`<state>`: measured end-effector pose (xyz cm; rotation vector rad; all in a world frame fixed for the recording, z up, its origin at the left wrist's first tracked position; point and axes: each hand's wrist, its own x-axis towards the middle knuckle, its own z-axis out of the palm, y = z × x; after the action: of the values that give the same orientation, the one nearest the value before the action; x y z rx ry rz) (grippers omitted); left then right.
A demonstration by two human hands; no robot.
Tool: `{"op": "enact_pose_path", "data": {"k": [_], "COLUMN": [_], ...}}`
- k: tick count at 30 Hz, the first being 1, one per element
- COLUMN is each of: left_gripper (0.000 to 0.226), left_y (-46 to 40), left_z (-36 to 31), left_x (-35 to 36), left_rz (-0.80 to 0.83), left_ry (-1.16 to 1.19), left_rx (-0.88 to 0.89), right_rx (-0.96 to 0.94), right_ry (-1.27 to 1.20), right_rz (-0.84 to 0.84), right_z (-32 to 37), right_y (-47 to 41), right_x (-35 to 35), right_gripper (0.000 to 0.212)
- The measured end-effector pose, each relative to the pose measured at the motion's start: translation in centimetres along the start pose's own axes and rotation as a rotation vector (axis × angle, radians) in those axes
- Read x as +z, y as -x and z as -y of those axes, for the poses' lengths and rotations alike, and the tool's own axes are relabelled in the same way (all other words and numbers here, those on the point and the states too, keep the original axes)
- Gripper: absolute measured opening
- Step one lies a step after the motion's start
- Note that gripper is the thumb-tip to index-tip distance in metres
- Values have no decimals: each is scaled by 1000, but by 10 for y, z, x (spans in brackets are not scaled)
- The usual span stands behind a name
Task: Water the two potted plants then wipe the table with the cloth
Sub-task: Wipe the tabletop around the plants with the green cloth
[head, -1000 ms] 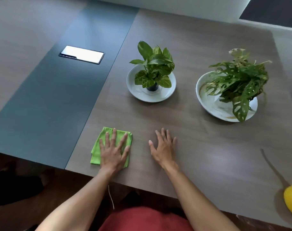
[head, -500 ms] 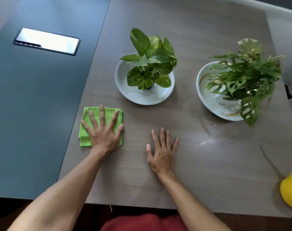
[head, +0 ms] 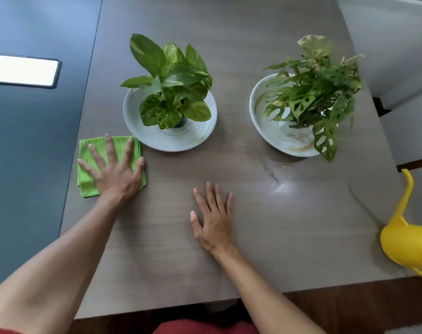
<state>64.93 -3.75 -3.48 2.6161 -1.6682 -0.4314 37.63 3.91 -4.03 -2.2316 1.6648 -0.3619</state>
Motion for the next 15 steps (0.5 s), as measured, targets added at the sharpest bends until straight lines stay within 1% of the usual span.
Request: {"op": "enact_pose_path", "data": {"k": [3, 6, 9, 12, 15], "left_gripper": [64, 61, 61, 63, 64], "left_y": [26, 51, 70, 84, 94], "left_z": [-26, -60, -89, -122, -160], "left_x": [8, 16, 26, 35, 43], "left_rz": [3, 12, 13, 13, 20], "left_ry": [5, 23, 16, -4, -11], "left_rx": [-7, -8, 7, 12, 23], "right_rx": [22, 92, 236, 406, 504], "right_ry": [-118, -158, -146, -109, -52], "right_rz": [-67, -170, -211, -261, -281], "right_z": [-16, -42, -84, -140, -194], "right_y": [8, 17, 28, 45, 62], "right_x": [-8, -24, -45, -67, -89], "right_gripper": [57, 57, 62, 64, 63]}}
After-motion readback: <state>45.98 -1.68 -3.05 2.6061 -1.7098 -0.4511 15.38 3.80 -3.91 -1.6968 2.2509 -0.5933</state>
